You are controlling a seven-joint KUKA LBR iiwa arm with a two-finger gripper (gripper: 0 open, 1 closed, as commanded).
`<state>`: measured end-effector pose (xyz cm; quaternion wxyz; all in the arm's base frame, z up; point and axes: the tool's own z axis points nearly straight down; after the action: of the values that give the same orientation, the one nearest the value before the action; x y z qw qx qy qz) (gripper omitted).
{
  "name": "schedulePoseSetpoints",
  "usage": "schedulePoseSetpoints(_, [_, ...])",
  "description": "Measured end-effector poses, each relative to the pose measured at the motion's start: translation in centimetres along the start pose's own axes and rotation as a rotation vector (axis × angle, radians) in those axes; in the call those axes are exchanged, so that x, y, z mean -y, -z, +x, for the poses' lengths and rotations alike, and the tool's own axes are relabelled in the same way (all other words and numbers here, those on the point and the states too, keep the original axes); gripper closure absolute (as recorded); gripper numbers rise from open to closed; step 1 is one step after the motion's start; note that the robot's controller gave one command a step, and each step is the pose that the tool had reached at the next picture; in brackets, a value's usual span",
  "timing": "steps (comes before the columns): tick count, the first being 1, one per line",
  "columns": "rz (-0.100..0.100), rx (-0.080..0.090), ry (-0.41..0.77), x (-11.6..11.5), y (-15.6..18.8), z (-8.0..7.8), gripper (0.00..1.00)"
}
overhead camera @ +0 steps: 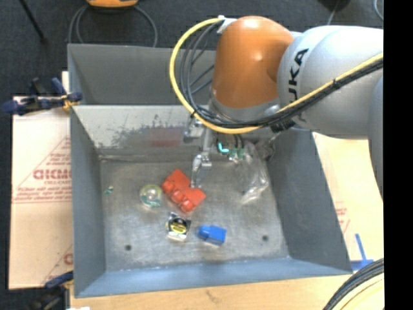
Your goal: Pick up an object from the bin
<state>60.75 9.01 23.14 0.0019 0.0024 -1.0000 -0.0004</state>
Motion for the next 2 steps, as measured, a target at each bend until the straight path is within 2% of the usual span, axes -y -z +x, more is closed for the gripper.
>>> schedulePoseSetpoints(1, [0.000,0.021,0.075,-0.46,-12.68,3.60,0.00])
schedulePoseSetpoints(2, [-0.001,0.008,0.072,-0.49,-13.32,4.02,1.00])
